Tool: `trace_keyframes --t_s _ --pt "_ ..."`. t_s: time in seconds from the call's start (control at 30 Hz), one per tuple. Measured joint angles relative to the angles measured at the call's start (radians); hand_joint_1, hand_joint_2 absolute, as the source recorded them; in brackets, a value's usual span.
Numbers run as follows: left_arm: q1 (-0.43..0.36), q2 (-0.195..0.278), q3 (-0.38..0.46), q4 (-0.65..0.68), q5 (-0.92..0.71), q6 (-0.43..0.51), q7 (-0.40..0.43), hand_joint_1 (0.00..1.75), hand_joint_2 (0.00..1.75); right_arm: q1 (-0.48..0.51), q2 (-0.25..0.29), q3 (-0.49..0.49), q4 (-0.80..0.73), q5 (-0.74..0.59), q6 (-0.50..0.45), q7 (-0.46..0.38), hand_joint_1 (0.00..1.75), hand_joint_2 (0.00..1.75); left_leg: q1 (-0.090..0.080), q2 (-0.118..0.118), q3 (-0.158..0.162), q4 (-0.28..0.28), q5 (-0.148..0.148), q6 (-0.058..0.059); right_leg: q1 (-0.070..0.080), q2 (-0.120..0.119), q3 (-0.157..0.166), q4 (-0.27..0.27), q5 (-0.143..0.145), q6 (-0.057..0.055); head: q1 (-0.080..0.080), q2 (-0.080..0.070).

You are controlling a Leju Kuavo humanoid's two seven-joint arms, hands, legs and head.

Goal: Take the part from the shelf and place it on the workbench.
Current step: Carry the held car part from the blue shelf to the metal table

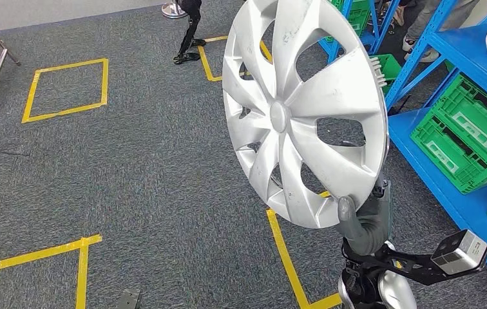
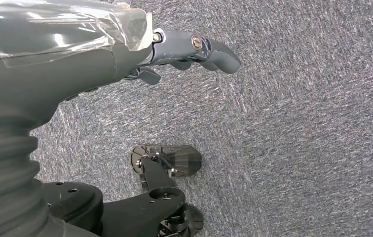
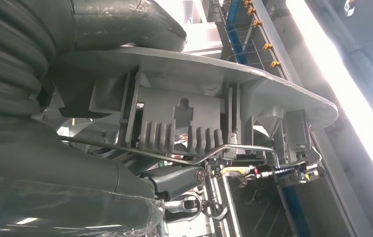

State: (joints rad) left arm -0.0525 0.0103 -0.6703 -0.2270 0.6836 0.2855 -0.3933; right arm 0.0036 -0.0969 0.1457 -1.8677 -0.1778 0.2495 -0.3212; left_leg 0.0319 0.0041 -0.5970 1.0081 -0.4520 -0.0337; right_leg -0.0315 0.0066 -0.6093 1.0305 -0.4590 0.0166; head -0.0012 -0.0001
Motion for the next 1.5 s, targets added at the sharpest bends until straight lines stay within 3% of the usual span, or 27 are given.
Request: trace_keyframes --t_s 0.3,0.5,0.63,0.7,0.77,0.83,0.87,0.9,0.97,1.03,1.1,1.17,1.33,1.5 --pt "0.0 0.0 0.0 0.0 0.0 0.0 0.001 0.0 1.75 0.0 0.0 0.0 0.0 0.0 0.0 0.0 1.75 1.75 0.0 0.0 -0.001 0.002 -0.001 0.002 -0.002 0.0 0.0 -0.001 0.0 0.001 0.0 0.0" --pt "0.0 0.002 0.0 0.0 -0.001 -0.003 0.004 0.0 1.75 -0.001 -0.001 0.001 0.0 0.0 0.002 0.0 1.75 1.75 -0.002 0.0 -0.006 0.015 -0.009 0.015 -0.006 0.0 0.001 -0.001 0.002 0.007 0.0 0.0" --pt "0.0 0.001 0.0 0.0 0.007 -0.003 0.006 0.0 1.75 -0.004 -0.005 0.005 0.0 0.004 0.002 0.0 1.75 1.75 -0.004 0.002 0.001 0.001 -0.001 0.036 -0.006 -0.001 0.003 -0.01 0.006 0.023 0.0 0.0" --pt "-0.002 -0.001 0.0 0.0 0.011 -0.003 0.007 0.0 1.75 -0.01 -0.01 0.007 0.002 0.009 0.0 0.0 1.75 1.75 -0.002 0.005 0.02 -0.027 0.014 0.051 -0.004 -0.003 -0.018 0.033 -0.017 0.022 0.001 0.0" --pt "-0.004 -0.001 0.001 0.0 0.012 -0.003 0.008 0.0 1.75 -0.015 -0.014 0.009 0.003 0.011 -0.001 -0.001 1.75 1.75 -0.003 0.007 0.027 -0.037 0.02 0.057 -0.004 -0.004 -0.077 0.155 -0.066 0.013 0.002 0.0" --pt "-0.004 -0.001 0.001 0.0 0.012 -0.003 0.01 0.0 1.75 -0.016 -0.016 0.012 0.005 0.011 -0.001 -0.001 1.75 1.75 -0.004 0.006 0.027 -0.036 0.019 0.056 -0.005 -0.004 -0.127 0.249 -0.091 0.016 0.002 0.0" --pt "-0.004 -0.002 0.001 0.0 0.013 -0.003 0.011 0.0 1.75 -0.016 -0.017 0.014 0.007 0.011 -0.001 0.0 1.75 1.75 -0.004 0.006 0.027 -0.035 0.018 0.055 -0.006 -0.005 -0.126 0.243 -0.082 0.024 0.002 0.0" --pt "-0.004 -0.003 0.001 0.0 0.014 -0.003 0.011 0.0 1.75 -0.016 -0.018 0.016 0.008 0.011 -0.002 0.0 1.75 1.75 -0.002 0.005 0.027 -0.033 0.016 0.051 -0.009 -0.006 -0.107 0.198 -0.059 0.034 0.002 0.0" --pt "-0.004 -0.004 0.001 0.0 0.015 -0.003 0.012 0.0 1.75 -0.019 -0.019 0.02 0.009 0.011 -0.002 0.0 1.75 1.75 -0.002 0.005 0.024 -0.019 0.006 0.037 -0.013 -0.013 -0.041 0.066 -0.01 0.049 0.002 0.0" --pt "-0.005 -0.003 0.001 0.0 0.013 -0.004 0.013 0.0 1.75 -0.022 -0.019 0.024 0.012 0.01 -0.002 0.0 1.75 1.75 -0.004 0.005 0.019 -0.005 -0.004 0.021 -0.01 -0.014 -0.006 0.001 0.008 0.04 0.001 0.0" --pt "-0.006 -0.003 0.001 0.0 0.011 -0.004 0.015 0.0 1.75 -0.023 -0.021 0.026 0.014 0.01 -0.002 0.0 1.75 1.75 -0.002 0.006 0.02 -0.004 -0.006 0.015 -0.004 -0.007 -0.007 0.003 0.005 0.022 0.0 0.0" --pt "-0.007 -0.003 0.001 0.0 0.011 -0.004 0.015 0.0 1.75 -0.024 -0.022 0.028 0.016 0.01 -0.004 0.0 1.75 1.75 0.003 0.006 0.024 -0.008 -0.008 0.011 -0.005 -0.005 -0.006 0.002 0.006 0.016 0.0 0.0" --pt "-0.008 -0.002 0.001 0.0 0.011 -0.004 0.015 0.0 1.75 -0.025 -0.022 0.032 0.019 0.011 -0.005 0.0 1.75 1.75 0.007 0.007 0.029 -0.014 -0.004 0.022 -0.003 -0.002 -0.005 0.001 0.006 0.014 -0.001 0.0" --pt "-0.008 -0.002 0.001 0.0 0.011 -0.005 0.014 0.0 1.75 -0.025 -0.022 0.033 0.019 0.011 -0.005 0.0 1.75 1.75 0.009 0.007 0.029 -0.017 -0.002 0.022 0.004 -0.002 -0.005 0.001 0.005 0.013 -0.001 0.0"
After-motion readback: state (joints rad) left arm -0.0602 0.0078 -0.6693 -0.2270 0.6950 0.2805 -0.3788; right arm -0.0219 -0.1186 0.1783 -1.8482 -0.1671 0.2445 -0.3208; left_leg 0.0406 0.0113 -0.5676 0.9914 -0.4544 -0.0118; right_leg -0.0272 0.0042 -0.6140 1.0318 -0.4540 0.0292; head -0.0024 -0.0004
